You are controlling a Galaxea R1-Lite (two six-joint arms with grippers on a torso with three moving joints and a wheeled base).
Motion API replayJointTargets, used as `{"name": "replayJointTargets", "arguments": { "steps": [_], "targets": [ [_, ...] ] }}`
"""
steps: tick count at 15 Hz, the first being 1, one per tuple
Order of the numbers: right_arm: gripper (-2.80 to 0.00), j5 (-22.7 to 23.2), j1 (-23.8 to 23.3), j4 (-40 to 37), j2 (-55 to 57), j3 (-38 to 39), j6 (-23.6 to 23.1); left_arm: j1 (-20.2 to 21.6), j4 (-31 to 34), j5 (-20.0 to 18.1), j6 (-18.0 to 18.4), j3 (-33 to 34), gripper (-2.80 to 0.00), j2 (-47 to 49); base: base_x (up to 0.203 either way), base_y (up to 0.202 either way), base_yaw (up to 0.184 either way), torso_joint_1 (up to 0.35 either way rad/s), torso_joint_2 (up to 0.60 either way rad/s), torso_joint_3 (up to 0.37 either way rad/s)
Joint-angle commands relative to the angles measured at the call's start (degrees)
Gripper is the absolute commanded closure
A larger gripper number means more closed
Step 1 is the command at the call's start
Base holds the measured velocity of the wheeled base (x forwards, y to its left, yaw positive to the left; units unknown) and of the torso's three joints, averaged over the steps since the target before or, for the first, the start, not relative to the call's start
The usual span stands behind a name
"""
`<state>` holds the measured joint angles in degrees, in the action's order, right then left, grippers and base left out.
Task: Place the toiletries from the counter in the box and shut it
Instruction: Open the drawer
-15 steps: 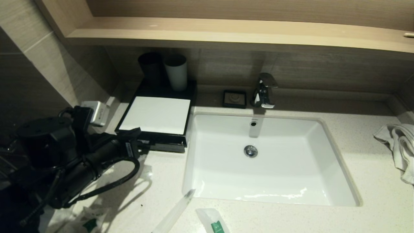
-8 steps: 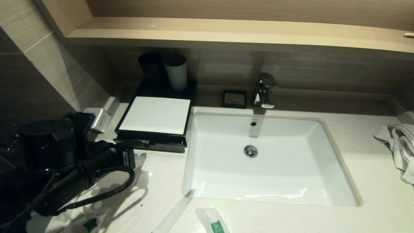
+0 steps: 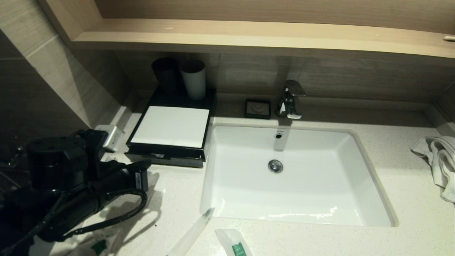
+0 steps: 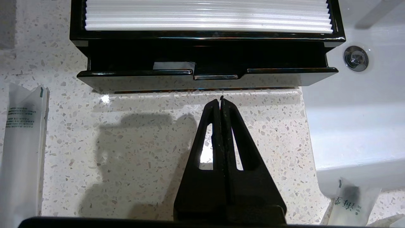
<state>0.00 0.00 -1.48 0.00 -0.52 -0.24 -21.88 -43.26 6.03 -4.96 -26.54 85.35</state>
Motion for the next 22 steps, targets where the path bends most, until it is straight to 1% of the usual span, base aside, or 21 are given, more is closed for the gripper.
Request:
{"name": "replayJointTargets", "arguments": {
  "steps": [1, 8, 10, 13, 15, 20, 22],
  "targets": [
    [0.0, 0.0, 0.0, 0.0, 0.0, 0.0, 0.0, 0.0, -0.2, 0.1, -0.2, 0.0, 0.0, 1.4, 0.0, 0.0, 0.0, 0.0, 0.0, 0.0],
    [0.0, 0.1, 0.0, 0.0, 0.0, 0.0, 0.0, 0.0, -0.3, 0.2, -0.3, -0.4, 0.0, 4.3, 0.0, 0.0, 0.0, 0.0, 0.0, 0.0],
    [0.0, 0.1, 0.0, 0.0, 0.0, 0.0, 0.0, -0.1, -1.0, 2.0, -0.1, -0.6, 0.0, 5.5, 0.0, 0.0, 0.0, 0.0, 0.0, 0.0],
    [0.0, 0.1, -0.1, 0.0, 0.0, 0.0, 0.0, -0.2, -2.0, 2.3, -0.1, -1.1, 0.0, 6.0, 0.0, 0.0, 0.0, 0.0, 0.0, 0.0],
    [0.0, 0.1, 0.0, 0.0, 0.0, 0.0, 0.0, -0.9, -2.0, 3.3, -0.1, -1.8, 0.0, 6.5, 0.0, 0.0, 0.0, 0.0, 0.0, 0.0],
    [0.0, 0.1, -0.1, 0.0, 0.0, 0.0, 0.0, -3.3, -2.0, 7.4, -0.3, -3.7, 0.0, 8.6, 0.0, 0.0, 0.0, 0.0, 0.0, 0.0],
    [0.0, 0.1, 0.0, 0.0, 0.0, 0.0, 0.0, -3.6, -2.1, 8.1, -0.8, -4.0, 0.0, 9.0, 0.0, 0.0, 0.0, 0.0, 0.0, 0.0]
  ]
}}
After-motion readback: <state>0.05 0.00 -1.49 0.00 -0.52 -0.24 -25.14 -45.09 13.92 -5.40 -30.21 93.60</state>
